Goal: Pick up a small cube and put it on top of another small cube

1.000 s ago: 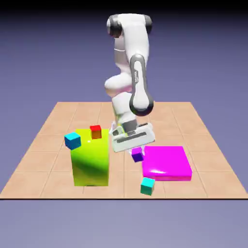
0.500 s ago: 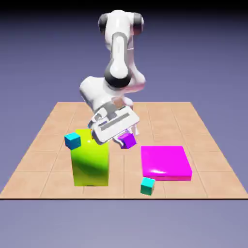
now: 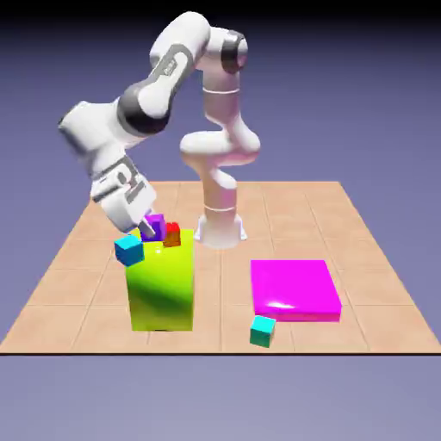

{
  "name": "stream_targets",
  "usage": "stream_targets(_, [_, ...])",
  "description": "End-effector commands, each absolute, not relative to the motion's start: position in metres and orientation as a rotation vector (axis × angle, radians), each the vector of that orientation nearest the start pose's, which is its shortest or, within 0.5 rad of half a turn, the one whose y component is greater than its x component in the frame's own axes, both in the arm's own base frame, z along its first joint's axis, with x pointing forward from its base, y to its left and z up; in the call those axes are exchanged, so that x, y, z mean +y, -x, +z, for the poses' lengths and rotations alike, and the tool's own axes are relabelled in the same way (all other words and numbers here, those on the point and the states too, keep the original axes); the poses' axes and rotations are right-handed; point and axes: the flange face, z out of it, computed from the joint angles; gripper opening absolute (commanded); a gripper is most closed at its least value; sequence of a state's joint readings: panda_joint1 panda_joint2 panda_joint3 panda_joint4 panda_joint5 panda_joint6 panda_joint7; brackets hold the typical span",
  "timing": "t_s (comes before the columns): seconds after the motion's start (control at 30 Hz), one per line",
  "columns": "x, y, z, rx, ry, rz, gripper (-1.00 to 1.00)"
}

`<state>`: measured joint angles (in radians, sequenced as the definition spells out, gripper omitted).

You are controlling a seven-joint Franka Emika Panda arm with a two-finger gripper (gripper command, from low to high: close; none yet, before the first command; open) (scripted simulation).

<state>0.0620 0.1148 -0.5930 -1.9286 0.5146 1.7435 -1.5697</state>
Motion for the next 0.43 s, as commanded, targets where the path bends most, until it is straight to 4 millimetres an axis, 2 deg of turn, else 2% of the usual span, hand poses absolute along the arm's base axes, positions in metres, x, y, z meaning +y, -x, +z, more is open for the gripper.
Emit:
stream_targets(0.0, [-0.246,-0.499,0.429,-1.179,2.417,-0.275,-1.0])
stream_targets(0.07, [-0.272,-0.483,0.442,-1.255,2.404,-0.192,-1.0])
stream_targets(0.13, [-0.277,-0.479,0.445,-1.267,2.403,-0.179,-1.0])
stream_targets(0.27, [-0.258,-0.476,0.385,-1.267,2.403,-0.18,-1.0])
stream_targets(0.3, [-0.256,-0.475,0.379,-1.267,2.403,-0.179,-1.0])
stream_targets(0.33, [-0.256,-0.475,0.379,-1.267,2.403,-0.179,1.0])
stream_targets(0.37, [-0.256,-0.475,0.379,-1.267,2.403,-0.179,1.0])
stream_targets(0.4, [-0.261,-0.477,0.394,-1.267,2.402,-0.181,1.0])
